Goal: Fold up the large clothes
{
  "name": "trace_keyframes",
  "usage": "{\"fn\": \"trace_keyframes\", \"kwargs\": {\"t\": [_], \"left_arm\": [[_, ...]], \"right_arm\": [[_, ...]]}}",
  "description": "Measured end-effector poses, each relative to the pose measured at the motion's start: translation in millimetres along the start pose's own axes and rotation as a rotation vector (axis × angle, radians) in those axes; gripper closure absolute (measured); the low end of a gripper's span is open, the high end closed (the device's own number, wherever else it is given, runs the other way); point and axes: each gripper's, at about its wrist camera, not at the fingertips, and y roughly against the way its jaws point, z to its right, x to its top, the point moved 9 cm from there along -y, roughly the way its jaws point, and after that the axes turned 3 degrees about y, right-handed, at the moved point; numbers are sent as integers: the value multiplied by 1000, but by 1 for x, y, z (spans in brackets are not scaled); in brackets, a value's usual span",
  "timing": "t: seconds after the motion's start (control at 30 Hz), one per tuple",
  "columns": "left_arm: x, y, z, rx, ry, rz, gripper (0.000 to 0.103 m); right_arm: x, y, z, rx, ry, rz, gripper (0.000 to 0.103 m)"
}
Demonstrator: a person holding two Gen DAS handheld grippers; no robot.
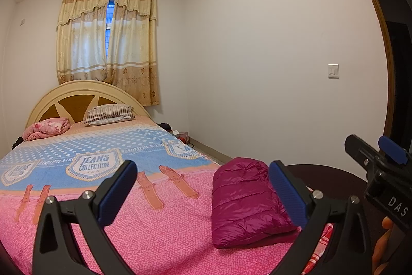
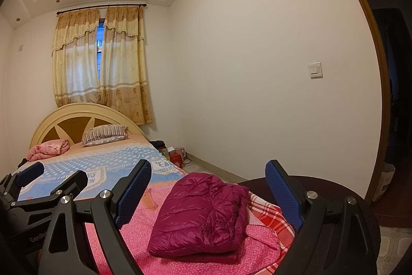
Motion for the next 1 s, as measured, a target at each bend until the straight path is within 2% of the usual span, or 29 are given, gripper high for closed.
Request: {"fn": "trace_keyframes", "kwargs": {"t": [0.47,0.73,1.0], "left_arm": [[4,2,-3,35,-19,24,0],[3,-2,-1,92,-55,29,0],[1,-6,-3,88,-33,6,0]], "right_arm": [[-1,0,-1,-4,0,-2,12],[-2,-2,-2,-7,4,-6,12],[-3,-3,-2,-10,5,-8,12]]}}
